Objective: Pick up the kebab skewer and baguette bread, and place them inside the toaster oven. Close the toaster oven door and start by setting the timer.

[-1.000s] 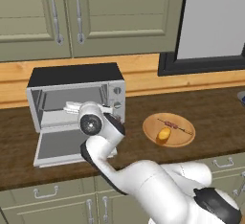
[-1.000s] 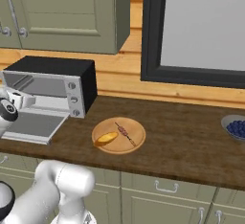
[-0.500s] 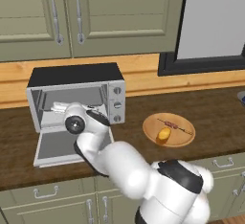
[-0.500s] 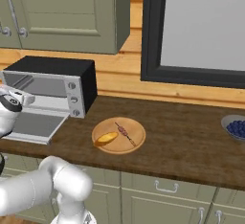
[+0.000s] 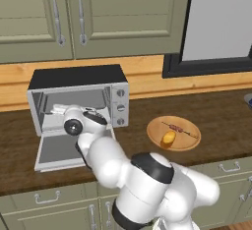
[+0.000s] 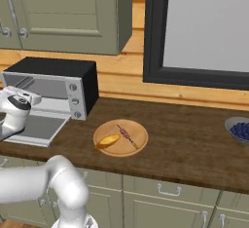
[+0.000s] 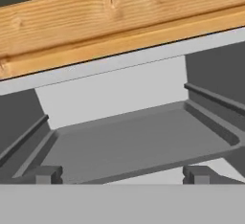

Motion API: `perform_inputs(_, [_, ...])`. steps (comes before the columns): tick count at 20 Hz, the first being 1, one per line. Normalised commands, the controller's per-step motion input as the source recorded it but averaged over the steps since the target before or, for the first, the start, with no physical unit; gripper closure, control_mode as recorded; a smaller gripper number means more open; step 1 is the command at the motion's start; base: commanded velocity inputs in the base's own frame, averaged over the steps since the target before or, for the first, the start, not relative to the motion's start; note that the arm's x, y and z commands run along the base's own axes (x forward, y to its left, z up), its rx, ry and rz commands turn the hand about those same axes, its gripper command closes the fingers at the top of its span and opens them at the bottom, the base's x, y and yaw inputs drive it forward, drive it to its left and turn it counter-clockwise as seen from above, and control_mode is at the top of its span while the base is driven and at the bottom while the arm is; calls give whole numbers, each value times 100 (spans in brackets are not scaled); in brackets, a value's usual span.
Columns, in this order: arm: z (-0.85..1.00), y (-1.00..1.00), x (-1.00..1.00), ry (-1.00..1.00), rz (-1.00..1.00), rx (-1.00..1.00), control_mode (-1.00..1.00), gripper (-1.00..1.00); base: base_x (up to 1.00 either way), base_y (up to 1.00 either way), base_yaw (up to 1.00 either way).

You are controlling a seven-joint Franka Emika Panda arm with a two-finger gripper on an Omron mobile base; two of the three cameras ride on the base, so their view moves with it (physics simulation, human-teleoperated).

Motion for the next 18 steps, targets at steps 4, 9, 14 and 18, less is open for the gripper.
perform_inputs(4, [-38, 0, 25, -9, 3, -6, -100, -100, 0, 0, 0])
perform_inputs(9, [-8, 0, 33, 0, 0, -4, -100, -100, 0, 0, 0])
perform_inputs(14, [0, 0, 31, 0, 0, -5, -100, -100, 0, 0, 0])
perform_inputs(18, [-6, 5, 33, 0, 0, -4, -100, -100, 0, 0, 0])
